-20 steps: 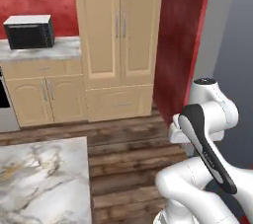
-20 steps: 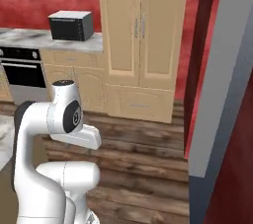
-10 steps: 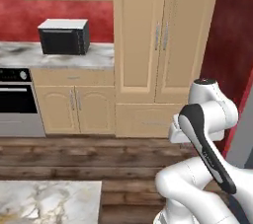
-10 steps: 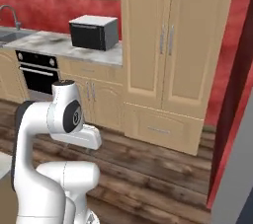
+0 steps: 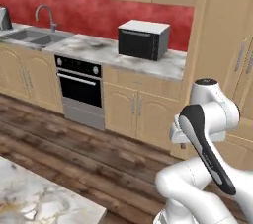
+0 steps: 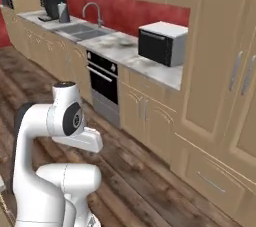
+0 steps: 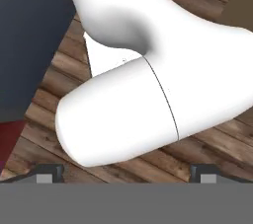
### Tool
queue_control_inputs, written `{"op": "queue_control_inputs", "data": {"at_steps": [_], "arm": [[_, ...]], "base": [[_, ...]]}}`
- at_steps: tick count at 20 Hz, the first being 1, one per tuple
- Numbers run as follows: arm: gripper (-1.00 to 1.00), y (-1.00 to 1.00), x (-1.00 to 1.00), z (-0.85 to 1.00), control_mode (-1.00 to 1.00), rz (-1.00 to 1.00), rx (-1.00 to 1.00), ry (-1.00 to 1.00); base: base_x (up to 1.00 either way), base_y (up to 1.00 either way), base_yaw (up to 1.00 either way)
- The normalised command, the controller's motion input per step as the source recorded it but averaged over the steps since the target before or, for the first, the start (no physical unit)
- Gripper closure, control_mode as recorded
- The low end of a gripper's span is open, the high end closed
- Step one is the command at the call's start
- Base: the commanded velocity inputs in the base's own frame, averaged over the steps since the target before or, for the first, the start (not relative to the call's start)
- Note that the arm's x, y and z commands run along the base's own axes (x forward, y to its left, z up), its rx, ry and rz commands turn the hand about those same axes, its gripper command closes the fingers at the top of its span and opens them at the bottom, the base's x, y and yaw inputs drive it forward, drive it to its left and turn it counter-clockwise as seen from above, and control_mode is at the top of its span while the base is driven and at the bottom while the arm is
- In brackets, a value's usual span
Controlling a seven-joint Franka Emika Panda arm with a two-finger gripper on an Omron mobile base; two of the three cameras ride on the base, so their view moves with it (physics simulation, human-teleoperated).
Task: Place one of the steaks on the plate and the other in the bowl. Then place the bowl in the fridge.
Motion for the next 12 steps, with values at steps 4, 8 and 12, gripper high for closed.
{"op": "queue_control_inputs", "data": {"at_steps": [4, 8, 12], "arm": [[-1.0, 0.0, 0.0, 0.0, 1.0, 0.0, 0.0, 0.0], [-1.0, 0.0, 0.0, 0.0, 1.0, 0.0, 0.0, 0.0], [-1.0, 0.0, 0.0, 0.0, 1.0, 0.0, 0.0, 0.0]], "base": [[0.87, -0.24, 0.82], [0.78, -0.08, 0.8], [0.88, -0.24, 0.74]]}}
